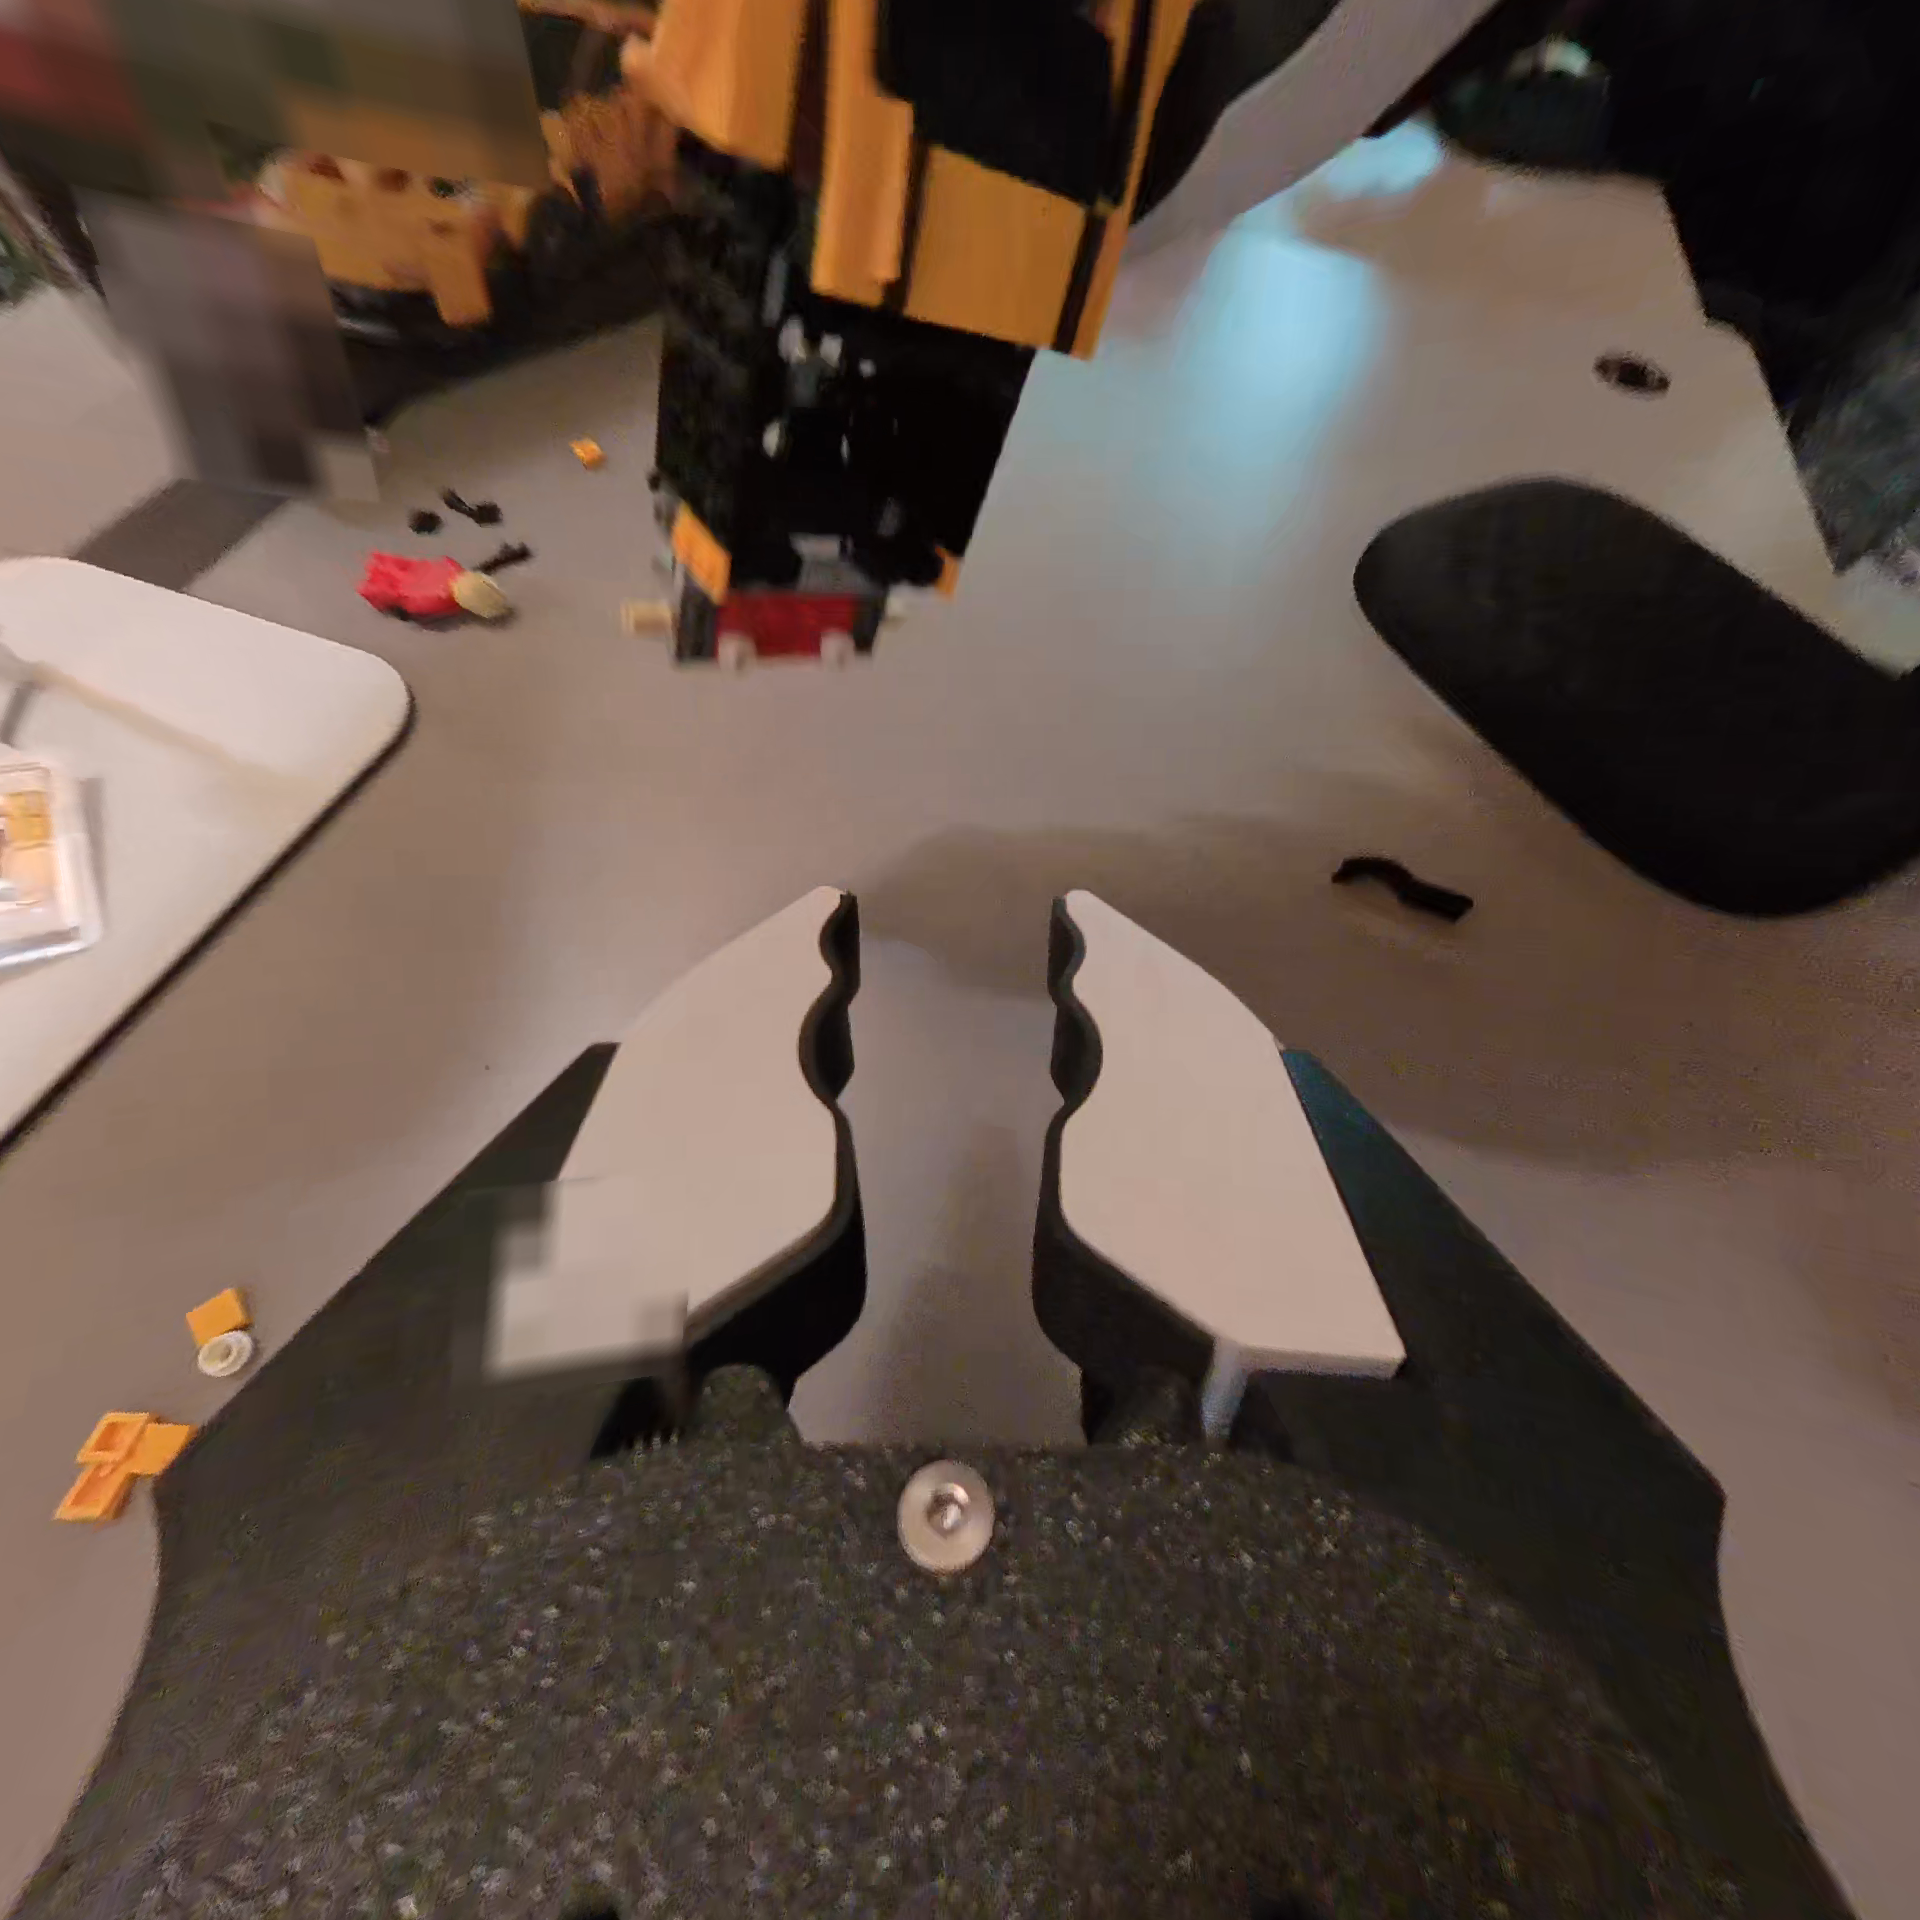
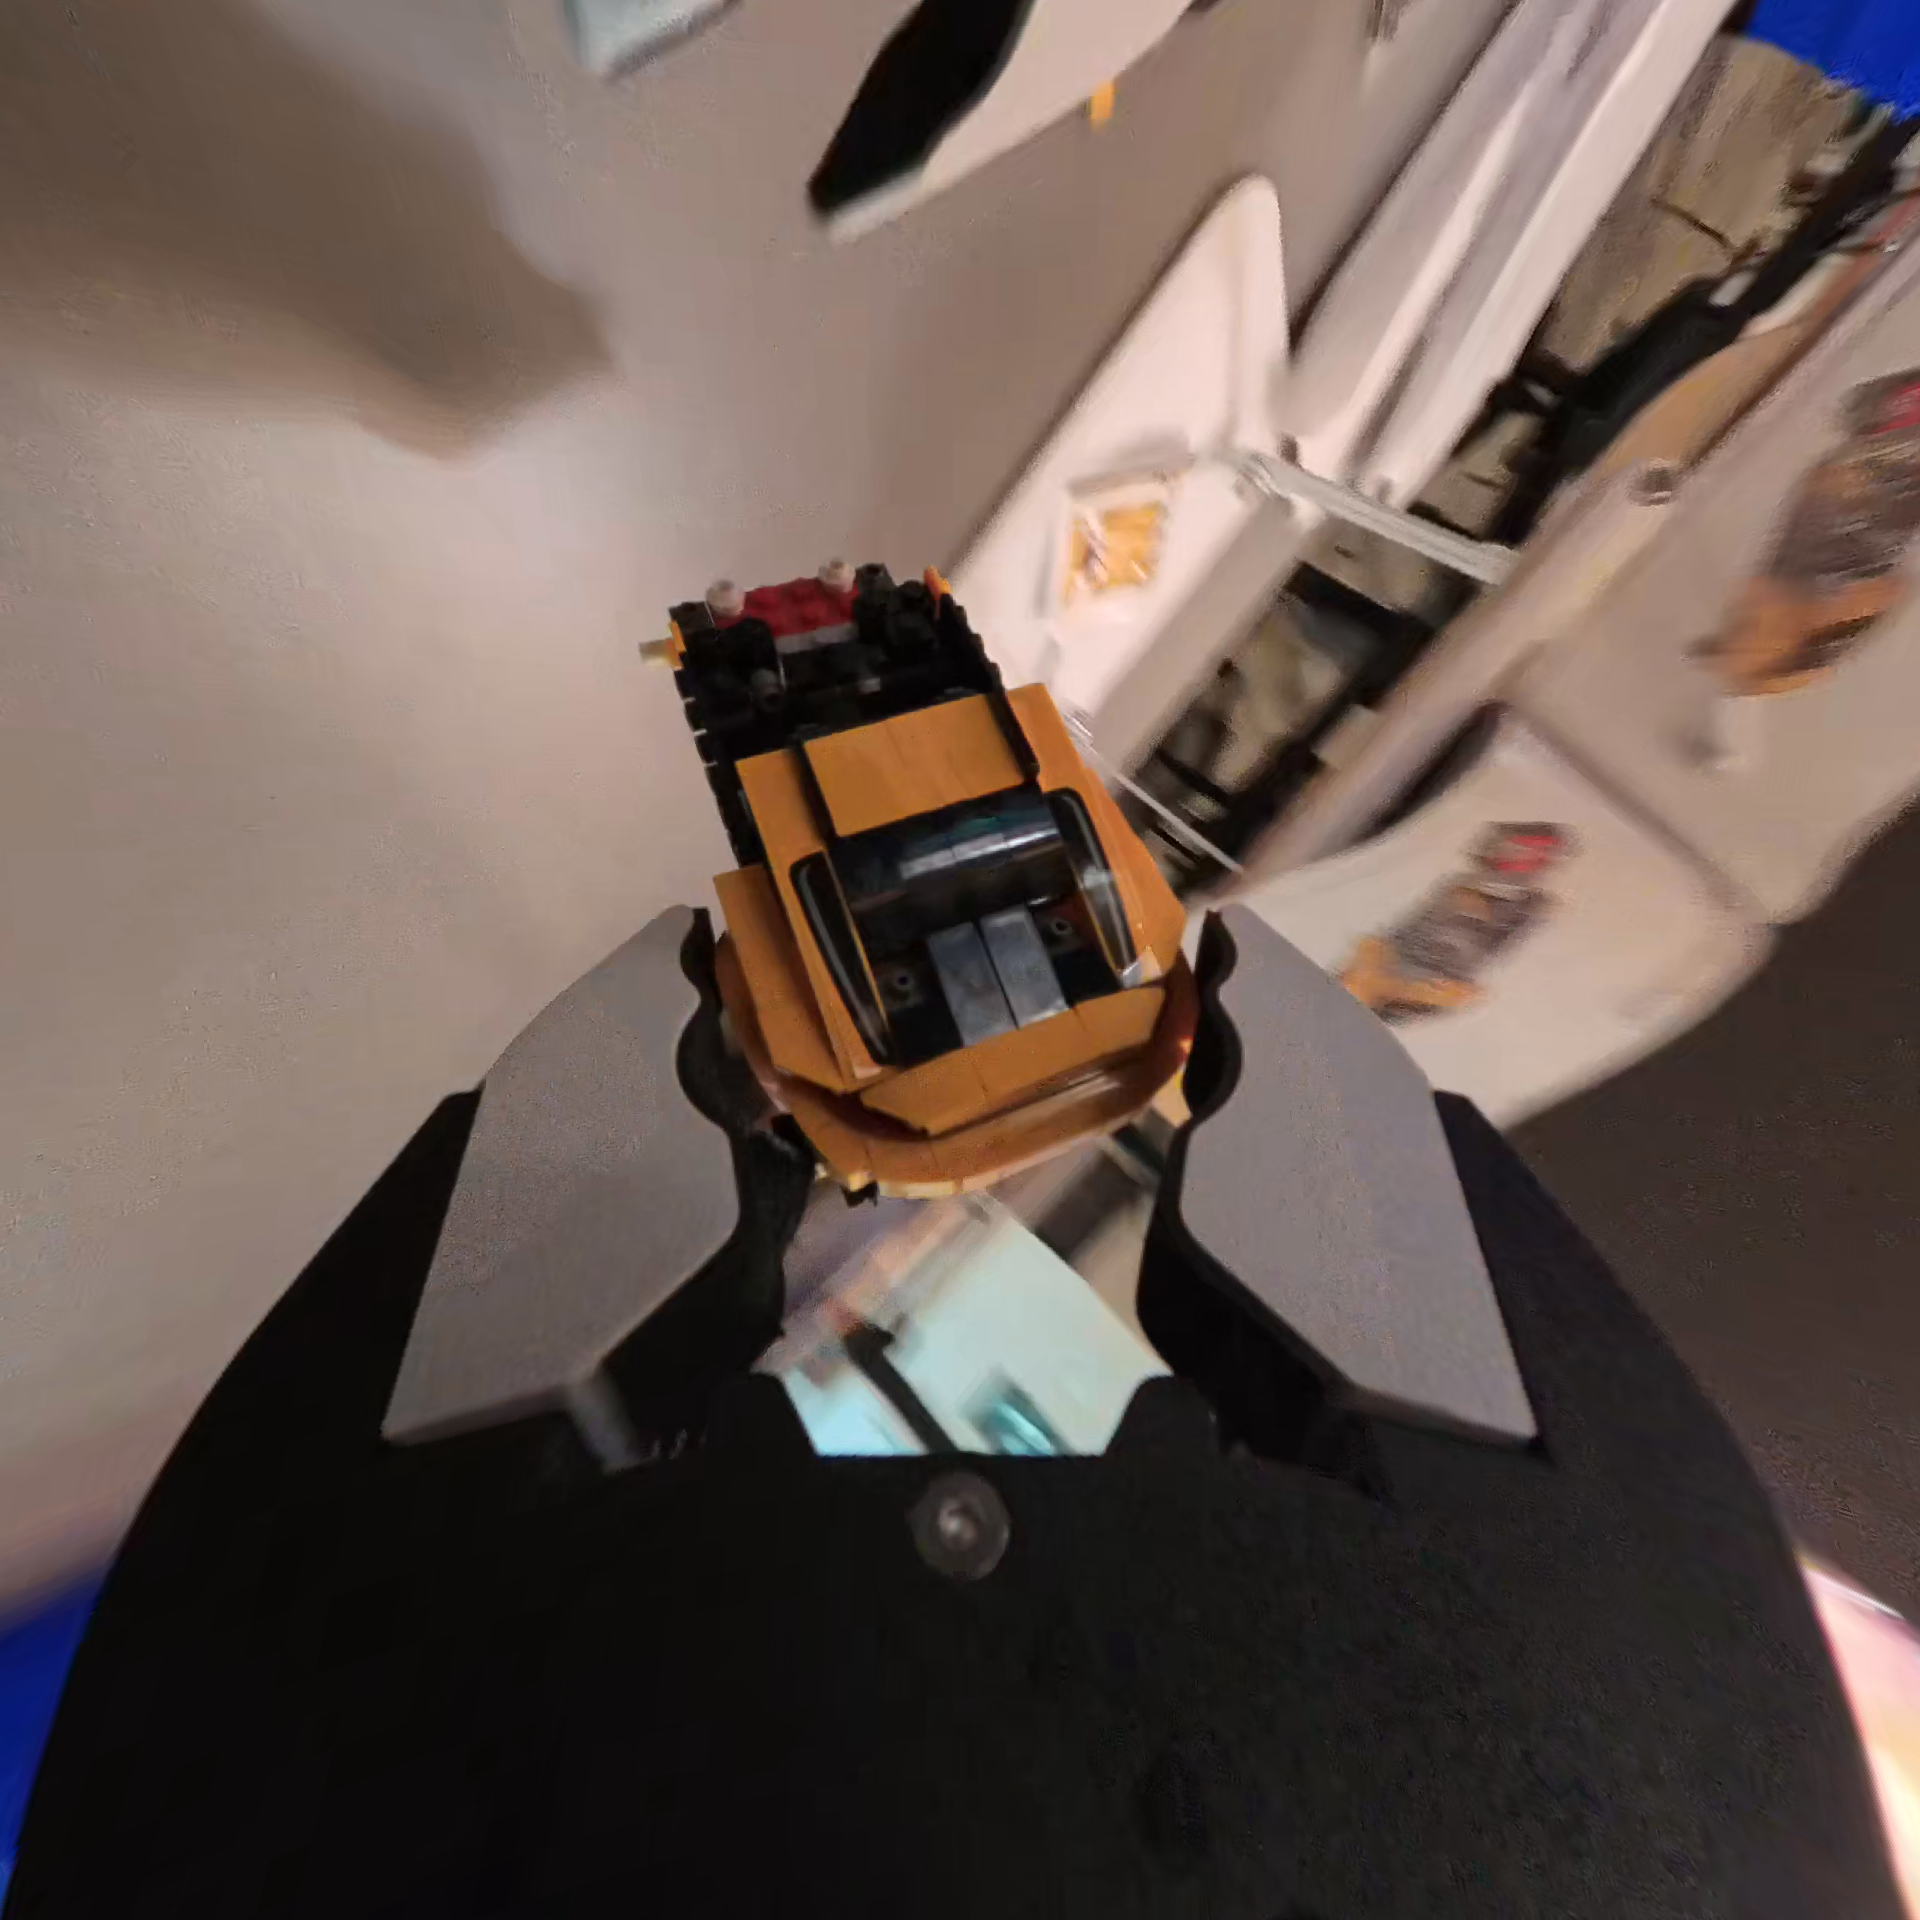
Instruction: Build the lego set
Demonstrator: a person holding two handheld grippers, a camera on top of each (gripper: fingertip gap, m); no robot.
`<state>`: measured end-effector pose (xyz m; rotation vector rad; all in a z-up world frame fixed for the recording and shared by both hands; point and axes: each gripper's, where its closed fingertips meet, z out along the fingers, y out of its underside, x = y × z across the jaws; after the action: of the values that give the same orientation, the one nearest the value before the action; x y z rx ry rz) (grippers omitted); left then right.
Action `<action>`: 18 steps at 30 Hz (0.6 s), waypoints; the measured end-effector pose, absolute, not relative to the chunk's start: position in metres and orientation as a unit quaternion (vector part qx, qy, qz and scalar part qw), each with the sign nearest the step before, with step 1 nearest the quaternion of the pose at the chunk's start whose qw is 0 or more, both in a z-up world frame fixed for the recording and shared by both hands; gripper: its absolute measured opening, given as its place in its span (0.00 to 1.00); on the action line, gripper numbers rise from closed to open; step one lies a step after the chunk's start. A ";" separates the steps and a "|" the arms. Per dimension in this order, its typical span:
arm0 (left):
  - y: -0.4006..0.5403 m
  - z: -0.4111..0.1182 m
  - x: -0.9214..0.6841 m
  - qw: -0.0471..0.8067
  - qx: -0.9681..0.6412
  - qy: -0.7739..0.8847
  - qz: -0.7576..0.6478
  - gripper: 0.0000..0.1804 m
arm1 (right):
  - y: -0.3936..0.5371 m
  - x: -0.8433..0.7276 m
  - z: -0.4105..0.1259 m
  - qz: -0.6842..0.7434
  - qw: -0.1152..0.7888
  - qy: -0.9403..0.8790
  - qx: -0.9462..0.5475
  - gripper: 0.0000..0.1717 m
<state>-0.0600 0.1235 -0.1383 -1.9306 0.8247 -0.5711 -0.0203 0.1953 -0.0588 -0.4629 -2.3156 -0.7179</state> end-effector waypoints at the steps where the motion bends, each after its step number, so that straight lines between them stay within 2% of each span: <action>1: 0.124 -0.134 -0.063 0.476 -0.782 0.327 -0.234 0.19 | 0.193 -0.020 -0.047 -0.332 0.327 -0.874 -0.141 0.51; 6: 0.123 -0.126 -0.070 0.499 -0.775 0.306 -0.239 0.18 | 0.164 -0.023 -0.023 -0.487 0.257 -0.834 -0.026 0.51; 11: 0.117 -0.124 -0.068 0.504 -0.768 0.327 -0.223 0.18 | 0.129 -0.021 -0.033 -0.505 0.221 -0.834 0.000 0.51; 15: 0.108 -0.126 -0.061 0.491 -0.762 0.360 -0.218 0.18 | 0.124 -0.012 -0.035 -0.485 0.230 -0.842 -0.050 0.51; 18: 0.099 -0.133 -0.055 0.469 -0.758 0.399 -0.214 0.17 | 0.136 0.015 -0.048 -0.392 0.238 -0.860 -0.224 0.51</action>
<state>-0.0554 0.0989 -0.1326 -1.8588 0.9770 -0.5241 0.0146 0.1360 -0.0484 -0.6136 -2.3559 -1.0727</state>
